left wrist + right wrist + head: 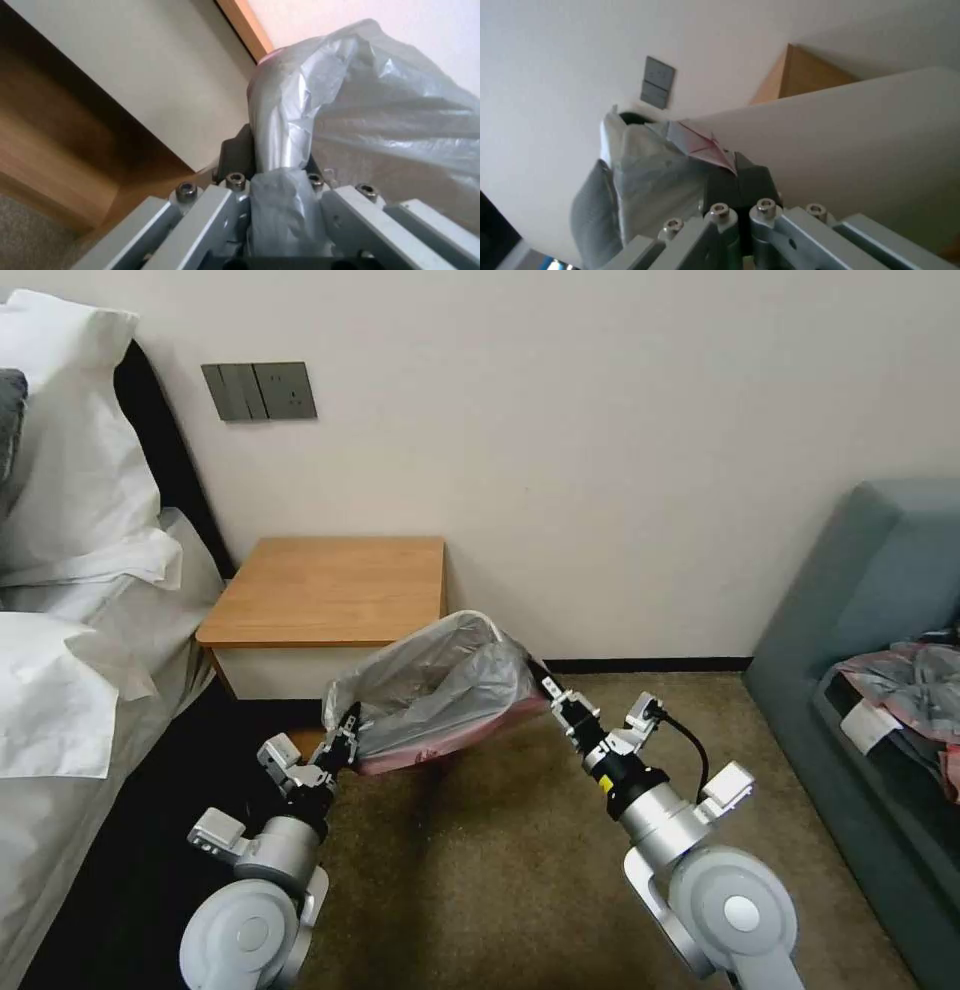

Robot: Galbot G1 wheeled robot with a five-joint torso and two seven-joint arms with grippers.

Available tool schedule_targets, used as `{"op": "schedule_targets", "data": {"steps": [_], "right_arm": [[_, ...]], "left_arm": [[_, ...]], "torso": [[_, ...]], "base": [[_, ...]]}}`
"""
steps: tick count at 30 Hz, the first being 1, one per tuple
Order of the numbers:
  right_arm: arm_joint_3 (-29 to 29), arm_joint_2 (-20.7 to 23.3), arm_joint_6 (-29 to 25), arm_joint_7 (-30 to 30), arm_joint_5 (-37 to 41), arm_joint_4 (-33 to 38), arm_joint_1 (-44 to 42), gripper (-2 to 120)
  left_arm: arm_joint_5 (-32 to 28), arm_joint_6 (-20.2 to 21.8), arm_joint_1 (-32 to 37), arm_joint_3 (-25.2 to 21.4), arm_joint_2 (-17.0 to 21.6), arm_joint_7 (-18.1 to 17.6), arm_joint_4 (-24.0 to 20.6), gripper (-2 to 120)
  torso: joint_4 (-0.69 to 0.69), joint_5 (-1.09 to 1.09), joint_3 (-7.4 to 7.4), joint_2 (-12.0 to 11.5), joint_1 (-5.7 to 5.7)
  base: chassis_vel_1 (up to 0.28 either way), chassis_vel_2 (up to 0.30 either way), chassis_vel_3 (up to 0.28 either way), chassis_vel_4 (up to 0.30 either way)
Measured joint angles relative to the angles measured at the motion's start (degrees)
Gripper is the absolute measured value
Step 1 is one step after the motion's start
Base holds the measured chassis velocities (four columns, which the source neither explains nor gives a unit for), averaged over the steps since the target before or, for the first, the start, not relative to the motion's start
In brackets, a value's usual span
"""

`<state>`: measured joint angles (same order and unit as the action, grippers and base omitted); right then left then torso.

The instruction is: Pick up the garbage bag from the table and place it over the trash can.

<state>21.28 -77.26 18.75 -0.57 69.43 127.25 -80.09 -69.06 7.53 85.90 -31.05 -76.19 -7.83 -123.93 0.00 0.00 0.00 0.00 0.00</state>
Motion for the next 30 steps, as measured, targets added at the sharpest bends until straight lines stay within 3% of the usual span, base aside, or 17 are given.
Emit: {"op": "schedule_targets", "data": {"steps": [15, 27, 30], "right_arm": [[-0.24, 1.01, -4.18, 7.92, -15.26, -7.84, 4.6, 0], [0.6, 0.83, -4.35, 6.52, -16.09, -9.07, 4.53, -2], [1.16, 0.81, -4.06, 5.42, -14.69, -8.7, 3.96, 3]], "left_arm": [[-1.16, 1.15, 0.48, -0.59, 0.53, 2.52, -0.02, 3], [-0.67, 1.48, 1.44, -0.64, 0.55, 2.82, -1.04, 3], [-0.41, 1.51, 1.5, -0.5, 0.38, 2.83, -1.2, 3]], "torso": [[0.0, 0.0, 0.0, 0.0, 0.0], [0.0, 0.0, 0.0, 0.0, 0.0], [0.0, 0.0, 0.0, 0.0, 0.0]], "base": [[0.0, 0.0, 0.0, 0.0], [0.0, 0.0, 0.0, 0.0], [0.0, 0.0, 0.0, 0.0]]}}
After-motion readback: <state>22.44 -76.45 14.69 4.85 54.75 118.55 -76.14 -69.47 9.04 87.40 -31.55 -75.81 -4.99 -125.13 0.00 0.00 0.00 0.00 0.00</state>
